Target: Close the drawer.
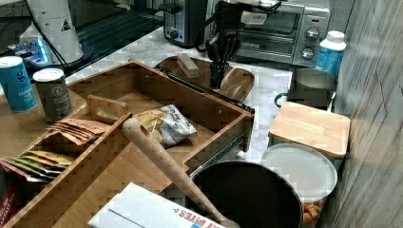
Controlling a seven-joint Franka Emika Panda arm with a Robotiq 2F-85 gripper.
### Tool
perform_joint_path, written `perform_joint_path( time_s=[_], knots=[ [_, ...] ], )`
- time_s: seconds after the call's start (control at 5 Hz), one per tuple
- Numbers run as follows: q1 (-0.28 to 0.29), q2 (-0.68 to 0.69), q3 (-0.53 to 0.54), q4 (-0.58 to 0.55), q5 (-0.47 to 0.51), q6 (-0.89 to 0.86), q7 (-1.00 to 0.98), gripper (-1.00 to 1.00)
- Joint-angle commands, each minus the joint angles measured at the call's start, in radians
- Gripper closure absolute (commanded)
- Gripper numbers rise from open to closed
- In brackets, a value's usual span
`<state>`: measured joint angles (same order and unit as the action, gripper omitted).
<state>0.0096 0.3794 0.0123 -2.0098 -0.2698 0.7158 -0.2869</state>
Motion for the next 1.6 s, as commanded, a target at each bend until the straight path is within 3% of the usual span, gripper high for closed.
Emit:
perform_joint_path(
  time_s=[0.2, 0.8, 1.0, 1.2, 1.4, 1.6],
  knots=[
    [-0.025, 0.022, 0.000, 0.103, -0.023, 0.007, -0.110, 1.00],
    [-0.098, -0.035, -0.020, 0.054, -0.009, -0.001, -0.218, 1.00],
    [-0.146, -0.066, -0.031, 0.001, 0.019, 0.050, -0.271, 1.00],
    [-0.208, -0.025, -0.055, 0.144, 0.080, -0.026, -0.421, 1.00],
    [-0.325, -0.056, 0.019, 0.145, 0.045, -0.067, -0.430, 1.00],
    [-0.320, -0.101, -0.049, 0.085, 0.065, -0.005, -0.467, 1.00]
  ],
)
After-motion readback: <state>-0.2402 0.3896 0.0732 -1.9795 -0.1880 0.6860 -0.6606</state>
